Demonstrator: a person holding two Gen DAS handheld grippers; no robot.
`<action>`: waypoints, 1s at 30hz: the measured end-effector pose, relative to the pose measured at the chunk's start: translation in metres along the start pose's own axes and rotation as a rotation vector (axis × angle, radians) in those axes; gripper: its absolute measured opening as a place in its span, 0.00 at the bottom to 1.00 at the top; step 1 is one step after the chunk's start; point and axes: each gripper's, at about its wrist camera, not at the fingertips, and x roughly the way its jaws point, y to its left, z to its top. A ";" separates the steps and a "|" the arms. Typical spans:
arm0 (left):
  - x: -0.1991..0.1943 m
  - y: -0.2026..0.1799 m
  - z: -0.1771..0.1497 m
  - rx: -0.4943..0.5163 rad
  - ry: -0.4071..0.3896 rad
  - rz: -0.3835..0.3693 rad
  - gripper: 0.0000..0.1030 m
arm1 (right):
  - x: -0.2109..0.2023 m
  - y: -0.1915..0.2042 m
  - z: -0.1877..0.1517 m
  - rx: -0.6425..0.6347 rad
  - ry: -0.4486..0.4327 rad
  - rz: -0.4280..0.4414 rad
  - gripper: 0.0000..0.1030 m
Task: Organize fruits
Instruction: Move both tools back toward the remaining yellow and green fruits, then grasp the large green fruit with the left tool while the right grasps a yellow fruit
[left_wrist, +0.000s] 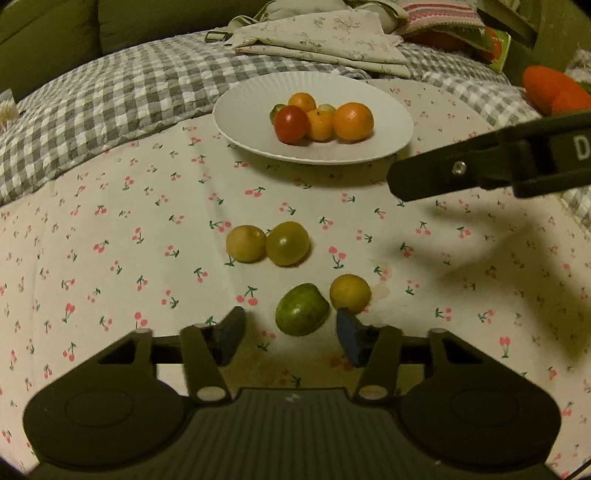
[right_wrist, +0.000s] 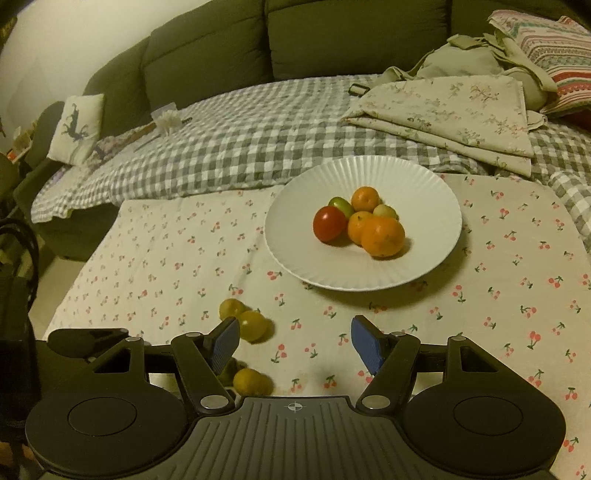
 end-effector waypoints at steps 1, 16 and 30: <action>0.002 0.000 0.000 0.008 0.003 -0.001 0.40 | 0.000 0.000 0.000 -0.002 0.001 0.001 0.66; -0.016 0.031 0.008 -0.156 -0.028 0.078 0.28 | 0.015 0.005 -0.009 -0.048 0.040 0.009 0.66; -0.028 0.047 0.013 -0.256 -0.076 0.132 0.28 | 0.051 0.043 -0.041 -0.198 0.122 0.047 0.60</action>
